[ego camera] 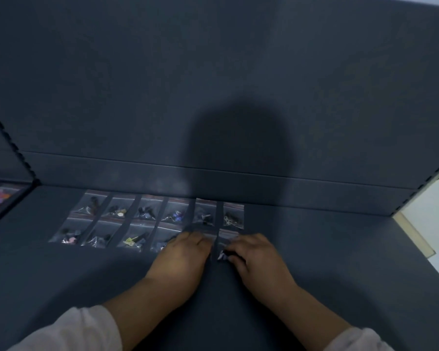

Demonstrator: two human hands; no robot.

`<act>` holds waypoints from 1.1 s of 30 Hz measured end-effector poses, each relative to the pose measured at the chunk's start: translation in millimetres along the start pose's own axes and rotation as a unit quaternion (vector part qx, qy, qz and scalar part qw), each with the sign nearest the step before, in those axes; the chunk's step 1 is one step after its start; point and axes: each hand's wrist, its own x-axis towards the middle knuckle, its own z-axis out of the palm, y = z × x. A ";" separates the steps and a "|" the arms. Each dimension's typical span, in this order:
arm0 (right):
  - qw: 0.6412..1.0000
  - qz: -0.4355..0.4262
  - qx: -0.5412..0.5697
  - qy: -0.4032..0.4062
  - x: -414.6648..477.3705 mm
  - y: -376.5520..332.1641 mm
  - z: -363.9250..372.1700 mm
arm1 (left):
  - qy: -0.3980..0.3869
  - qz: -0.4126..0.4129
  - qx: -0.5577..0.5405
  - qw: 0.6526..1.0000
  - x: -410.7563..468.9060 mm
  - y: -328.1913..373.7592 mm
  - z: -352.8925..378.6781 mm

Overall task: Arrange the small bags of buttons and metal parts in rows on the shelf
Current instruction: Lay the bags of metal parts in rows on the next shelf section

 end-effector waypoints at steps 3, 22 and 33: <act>1.000 -0.003 -0.014 -0.015 3.4 -0.3 3.1 | 0.007 0.007 0.000 1.000 0.7 -1.7 0.4; 0.998 0.030 -0.045 -0.023 36.9 10.0 -9.1 | -0.108 -0.025 0.078 0.991 39.5 3.3 -29.1; 0.994 0.019 -0.057 -0.087 44.6 2.7 -6.9 | -0.145 -0.030 0.044 0.988 39.9 -4.3 -25.0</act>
